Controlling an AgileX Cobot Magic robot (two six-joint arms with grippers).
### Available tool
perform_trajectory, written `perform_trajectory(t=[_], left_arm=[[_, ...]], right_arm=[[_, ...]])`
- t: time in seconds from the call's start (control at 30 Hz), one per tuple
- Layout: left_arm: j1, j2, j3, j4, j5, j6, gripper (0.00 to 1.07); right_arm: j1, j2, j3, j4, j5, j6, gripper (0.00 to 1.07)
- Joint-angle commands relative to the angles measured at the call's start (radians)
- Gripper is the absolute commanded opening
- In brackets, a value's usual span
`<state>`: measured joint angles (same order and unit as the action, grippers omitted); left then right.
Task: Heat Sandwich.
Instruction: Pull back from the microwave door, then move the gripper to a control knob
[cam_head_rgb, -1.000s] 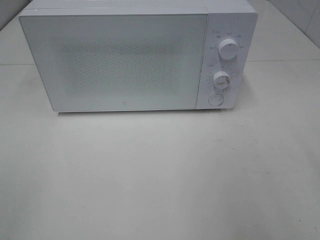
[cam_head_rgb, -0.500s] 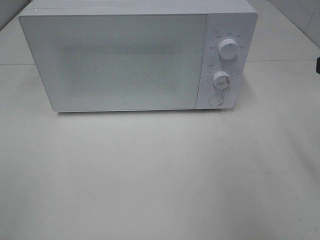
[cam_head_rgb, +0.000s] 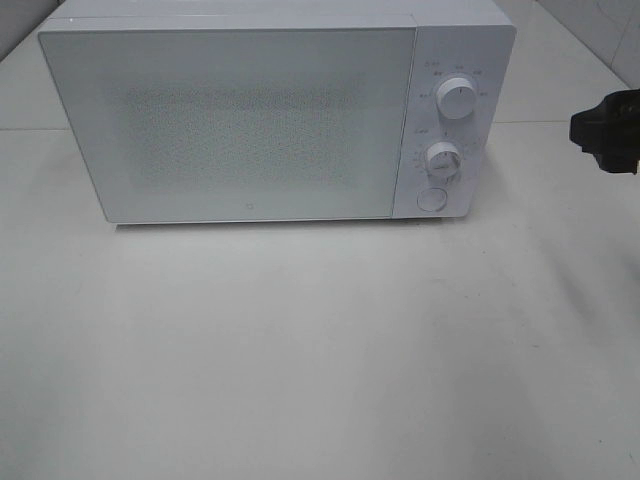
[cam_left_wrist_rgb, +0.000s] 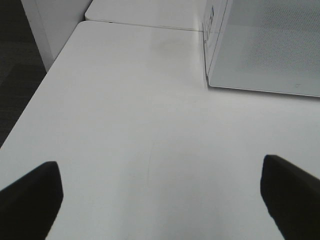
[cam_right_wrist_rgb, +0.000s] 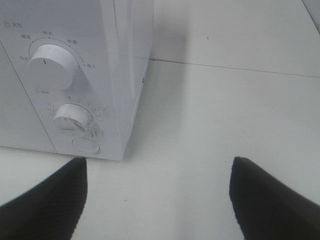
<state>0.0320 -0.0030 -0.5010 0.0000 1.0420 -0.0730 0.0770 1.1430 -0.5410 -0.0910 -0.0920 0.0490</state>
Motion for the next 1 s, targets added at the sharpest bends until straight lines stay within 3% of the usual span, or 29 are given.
perform_trajectory(t=[0.03, 0.3, 0.53, 0.7, 0.8, 1.0], left_arm=[[0.003, -0.027, 0.002, -0.015, -0.008, -0.001, 1.03], [0.003, -0.027, 0.002, -0.015, -0.008, -0.001, 1.03], [0.003, -0.027, 0.002, -0.015, -0.008, -0.001, 1.03], [0.003, -0.027, 0.002, -0.015, -0.008, -0.001, 1.03], [0.003, -0.027, 0.002, -0.015, -0.008, -0.001, 1.03], [0.003, -0.027, 0.002, -0.015, -0.008, -0.001, 1.03]], right_arm=[[-0.006, 0.038, 0.054, -0.003, -0.172, 0.0, 0.76], [-0.004, 0.07, 0.2, 0.08, -0.449, -0.017, 0.76], [0.009, 0.07, 0.265, 0.167, -0.56, -0.028, 0.76], [0.113, 0.07, 0.299, 0.273, -0.614, -0.121, 0.76], [0.219, 0.07, 0.309, 0.425, -0.655, -0.25, 0.76], [0.335, 0.081, 0.309, 0.577, -0.723, -0.362, 0.76]])
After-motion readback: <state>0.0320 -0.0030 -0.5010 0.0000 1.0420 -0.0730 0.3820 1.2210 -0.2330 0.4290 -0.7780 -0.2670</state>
